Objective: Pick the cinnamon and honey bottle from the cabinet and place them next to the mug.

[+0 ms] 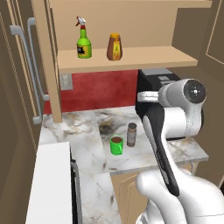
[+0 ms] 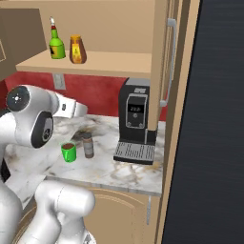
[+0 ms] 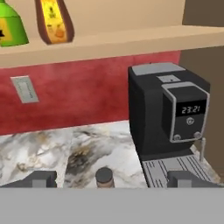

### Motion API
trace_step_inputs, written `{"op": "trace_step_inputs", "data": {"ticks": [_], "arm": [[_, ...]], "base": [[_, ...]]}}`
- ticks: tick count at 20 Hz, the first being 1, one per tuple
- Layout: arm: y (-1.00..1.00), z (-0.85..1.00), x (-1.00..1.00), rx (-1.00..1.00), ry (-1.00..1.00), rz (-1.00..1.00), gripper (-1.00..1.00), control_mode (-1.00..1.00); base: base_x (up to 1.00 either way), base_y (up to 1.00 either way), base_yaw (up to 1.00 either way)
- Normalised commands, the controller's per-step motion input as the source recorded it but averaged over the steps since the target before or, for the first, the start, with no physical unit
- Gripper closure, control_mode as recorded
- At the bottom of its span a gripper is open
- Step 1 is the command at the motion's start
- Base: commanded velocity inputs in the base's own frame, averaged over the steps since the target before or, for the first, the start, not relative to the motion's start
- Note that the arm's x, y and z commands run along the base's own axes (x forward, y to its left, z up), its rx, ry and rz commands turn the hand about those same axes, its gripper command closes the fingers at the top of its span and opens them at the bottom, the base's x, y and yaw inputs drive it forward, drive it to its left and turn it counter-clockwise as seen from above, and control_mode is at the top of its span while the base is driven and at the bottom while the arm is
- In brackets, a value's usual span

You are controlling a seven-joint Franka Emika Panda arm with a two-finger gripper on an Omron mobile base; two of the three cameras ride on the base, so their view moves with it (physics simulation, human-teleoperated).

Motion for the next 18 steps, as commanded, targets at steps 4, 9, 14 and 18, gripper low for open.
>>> {"op": "trace_step_inputs", "data": {"ticks": [4, 9, 14, 18], "arm": [[0.0, 1.0, -0.06, 0.0, -0.11, -0.03, -1.0, -1.0], [0.0, 0.94, 0.1, 0.0, -0.02, 0.11, -1.0, -1.0], [0.0, 0.42, 0.02, 0.03, 0.0, 0.19, -1.0, -1.0], [0.0, 0.14, 0.03, 0.04, 0.0, 0.24, -1.0, -1.0]], "base": [[0.0, 0.0, 0.0], [0.0, 0.0, 0.0], [0.0, 0.0, 0.0], [0.0, 0.0, 0.0]]}}
